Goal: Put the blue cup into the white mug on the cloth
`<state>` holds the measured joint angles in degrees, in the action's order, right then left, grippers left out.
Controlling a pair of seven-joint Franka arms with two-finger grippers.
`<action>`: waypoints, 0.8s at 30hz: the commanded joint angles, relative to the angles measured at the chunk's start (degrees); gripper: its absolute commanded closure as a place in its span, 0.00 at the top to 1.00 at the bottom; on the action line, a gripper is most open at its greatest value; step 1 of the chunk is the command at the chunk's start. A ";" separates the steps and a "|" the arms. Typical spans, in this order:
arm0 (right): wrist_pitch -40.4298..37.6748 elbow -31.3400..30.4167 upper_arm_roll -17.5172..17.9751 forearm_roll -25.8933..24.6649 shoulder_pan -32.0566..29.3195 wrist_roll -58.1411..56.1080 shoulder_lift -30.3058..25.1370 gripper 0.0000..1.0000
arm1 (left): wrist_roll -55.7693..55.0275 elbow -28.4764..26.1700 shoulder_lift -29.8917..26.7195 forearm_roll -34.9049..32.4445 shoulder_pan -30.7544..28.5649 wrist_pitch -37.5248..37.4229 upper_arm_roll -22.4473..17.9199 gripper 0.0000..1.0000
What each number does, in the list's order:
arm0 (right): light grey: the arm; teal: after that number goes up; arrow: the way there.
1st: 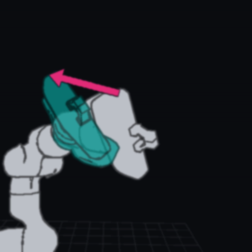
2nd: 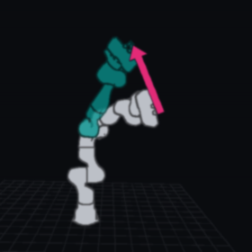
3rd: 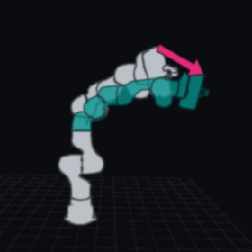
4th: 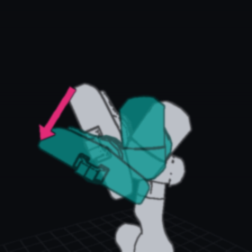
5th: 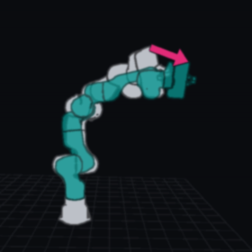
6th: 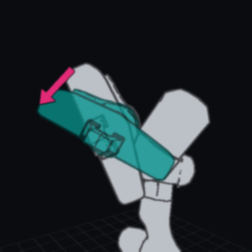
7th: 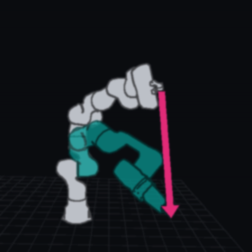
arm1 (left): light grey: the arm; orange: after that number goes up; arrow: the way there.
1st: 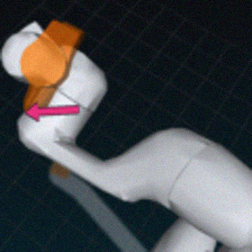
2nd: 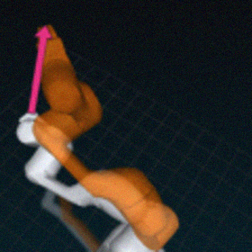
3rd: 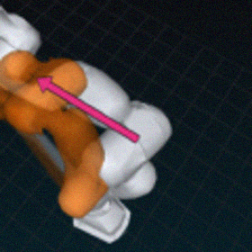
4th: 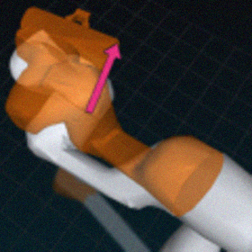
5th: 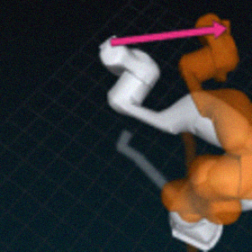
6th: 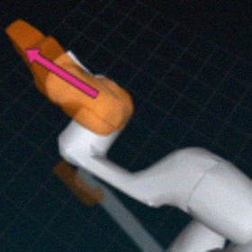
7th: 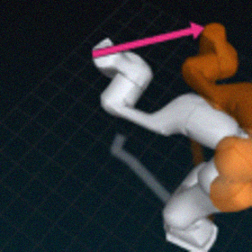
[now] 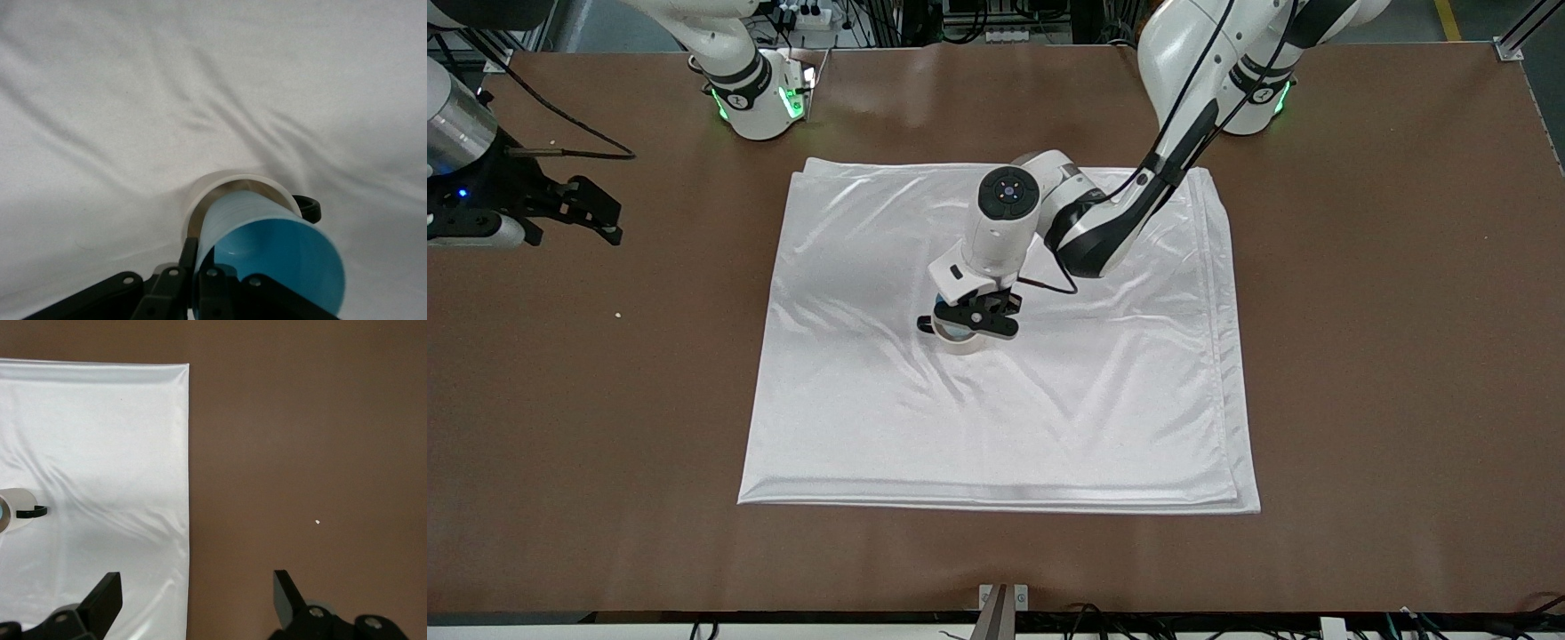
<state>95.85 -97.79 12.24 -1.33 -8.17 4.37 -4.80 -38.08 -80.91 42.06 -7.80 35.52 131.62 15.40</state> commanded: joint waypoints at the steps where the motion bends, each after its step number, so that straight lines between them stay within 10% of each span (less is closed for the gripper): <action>1: -0.93 1.82 0.24 0.97 -0.62 2.04 1.38 1.00 | -1.82 1.81 1.10 -1.60 0.77 0.48 -0.63 0.04; 3: -0.49 1.82 0.16 0.89 -0.62 1.43 1.46 1.00 | -1.82 1.81 1.10 -1.60 0.77 0.48 -0.63 0.30; 5: -0.31 1.82 0.16 0.89 -0.44 1.43 1.55 1.00 | -1.73 1.81 0.92 -1.69 0.77 0.48 -0.81 0.94; 6: -0.31 1.82 0.16 0.89 -0.27 1.51 1.55 1.00 | -1.73 1.81 0.92 -1.78 0.77 0.48 -0.98 1.00; 24: -0.67 1.82 -3.79 0.80 2.98 2.04 1.64 1.00 | -1.56 1.81 -3.73 -1.60 -0.01 -4.61 -1.77 1.00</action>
<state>95.96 -97.61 11.30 -1.19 -7.83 5.38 -3.94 -38.09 -78.99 41.51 -7.80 35.50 131.11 14.75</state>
